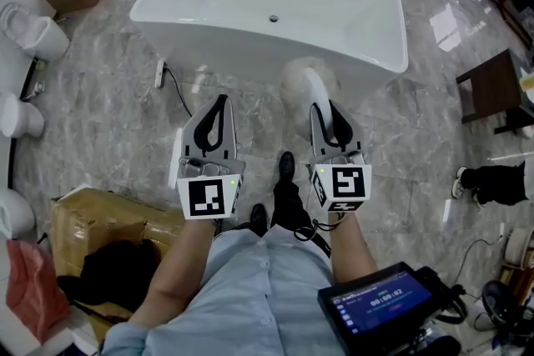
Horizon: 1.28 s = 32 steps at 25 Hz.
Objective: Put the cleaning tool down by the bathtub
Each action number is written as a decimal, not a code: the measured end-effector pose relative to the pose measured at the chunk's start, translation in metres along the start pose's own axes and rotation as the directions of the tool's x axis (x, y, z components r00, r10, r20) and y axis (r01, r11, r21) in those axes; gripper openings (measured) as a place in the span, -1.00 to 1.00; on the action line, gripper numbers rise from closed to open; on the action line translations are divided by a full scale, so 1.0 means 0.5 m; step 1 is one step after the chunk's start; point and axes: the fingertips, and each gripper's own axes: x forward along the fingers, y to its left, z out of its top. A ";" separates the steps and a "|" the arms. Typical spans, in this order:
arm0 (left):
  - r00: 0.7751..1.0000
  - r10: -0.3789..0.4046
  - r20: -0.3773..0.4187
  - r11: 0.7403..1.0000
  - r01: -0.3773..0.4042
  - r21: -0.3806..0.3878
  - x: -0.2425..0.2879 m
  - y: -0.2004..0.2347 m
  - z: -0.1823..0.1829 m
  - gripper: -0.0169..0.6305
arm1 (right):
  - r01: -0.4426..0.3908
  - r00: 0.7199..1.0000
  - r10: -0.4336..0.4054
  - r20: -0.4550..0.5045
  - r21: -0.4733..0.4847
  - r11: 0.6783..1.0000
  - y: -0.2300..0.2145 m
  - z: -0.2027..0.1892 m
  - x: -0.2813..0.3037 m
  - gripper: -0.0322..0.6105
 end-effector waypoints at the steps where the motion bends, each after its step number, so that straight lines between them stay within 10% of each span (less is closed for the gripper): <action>1: 1.000 -0.002 -0.009 1.000 0.002 0.002 0.021 -0.003 -0.008 -0.90 | -0.001 1.000 0.001 -0.010 -0.002 1.000 -0.013 -0.009 0.017 -0.57; 19: 0.998 0.035 -0.043 0.996 -0.031 0.079 0.455 -0.051 -0.033 -0.91 | -0.101 0.995 0.101 0.002 0.017 0.995 -0.304 0.017 0.341 -0.57; 32: 0.995 0.100 0.000 0.987 -0.100 0.128 0.557 -0.004 -0.010 -0.91 | -0.150 0.987 0.151 0.055 -0.029 0.988 -0.354 0.081 0.460 -0.57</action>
